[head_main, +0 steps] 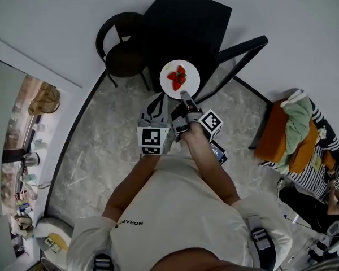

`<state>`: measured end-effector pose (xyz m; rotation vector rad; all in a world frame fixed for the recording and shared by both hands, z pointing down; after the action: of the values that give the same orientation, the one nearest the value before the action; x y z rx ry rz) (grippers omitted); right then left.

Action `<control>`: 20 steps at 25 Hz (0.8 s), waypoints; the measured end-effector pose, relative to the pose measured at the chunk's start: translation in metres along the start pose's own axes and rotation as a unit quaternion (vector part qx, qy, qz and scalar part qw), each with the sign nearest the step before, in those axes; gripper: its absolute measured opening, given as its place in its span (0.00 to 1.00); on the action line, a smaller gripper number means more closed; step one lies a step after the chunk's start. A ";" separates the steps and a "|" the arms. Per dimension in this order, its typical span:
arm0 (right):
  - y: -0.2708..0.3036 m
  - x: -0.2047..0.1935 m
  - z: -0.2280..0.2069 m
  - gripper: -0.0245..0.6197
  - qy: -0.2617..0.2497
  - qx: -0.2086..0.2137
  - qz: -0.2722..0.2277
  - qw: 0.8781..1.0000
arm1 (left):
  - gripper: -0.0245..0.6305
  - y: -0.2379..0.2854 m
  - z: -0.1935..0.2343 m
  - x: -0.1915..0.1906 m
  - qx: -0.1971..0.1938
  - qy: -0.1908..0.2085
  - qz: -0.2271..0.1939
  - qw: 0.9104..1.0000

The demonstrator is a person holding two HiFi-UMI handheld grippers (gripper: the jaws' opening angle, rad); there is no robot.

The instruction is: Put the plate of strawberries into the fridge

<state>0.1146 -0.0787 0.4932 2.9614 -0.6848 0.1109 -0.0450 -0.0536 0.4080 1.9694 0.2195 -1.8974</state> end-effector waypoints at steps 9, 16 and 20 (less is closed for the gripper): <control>0.006 0.001 -0.001 0.07 0.009 -0.009 0.009 1.000 | 0.04 -0.001 0.001 0.006 0.011 0.002 0.004 1.000; 0.017 -0.005 -0.001 0.07 0.006 -0.014 -0.002 1.000 | 0.04 -0.002 0.017 0.005 0.010 -0.002 0.007 1.000; 0.021 -0.005 -0.006 0.07 0.002 -0.018 -0.015 1.000 | 0.04 0.000 0.024 0.001 0.008 -0.001 0.011 1.000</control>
<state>0.1006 -0.0947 0.5004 2.9345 -0.6358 0.1017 -0.0673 -0.0631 0.4068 1.9719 0.1822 -1.8945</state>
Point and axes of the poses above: the fingertips, and each gripper's own axes: y forward along the fingers, z to its left, x out of its top, the point moved 9 cm from there along -y, backward along the fingers, and after that the axes turned 3 degrees about z, right-handed, at the moved point
